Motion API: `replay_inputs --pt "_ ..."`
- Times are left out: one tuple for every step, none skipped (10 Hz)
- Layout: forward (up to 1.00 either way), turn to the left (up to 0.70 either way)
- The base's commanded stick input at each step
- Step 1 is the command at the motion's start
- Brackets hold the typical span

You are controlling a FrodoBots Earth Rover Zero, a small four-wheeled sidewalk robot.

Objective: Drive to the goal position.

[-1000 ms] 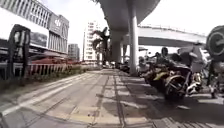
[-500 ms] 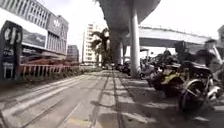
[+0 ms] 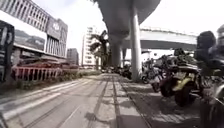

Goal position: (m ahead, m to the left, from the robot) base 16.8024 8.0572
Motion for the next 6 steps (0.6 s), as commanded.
replay_inputs --pt "0.70 0.00" --pt "0.70 0.00" --pt "0.70 0.00" --pt "0.70 0.00" --pt "0.70 0.00" --pt "0.70 0.00"
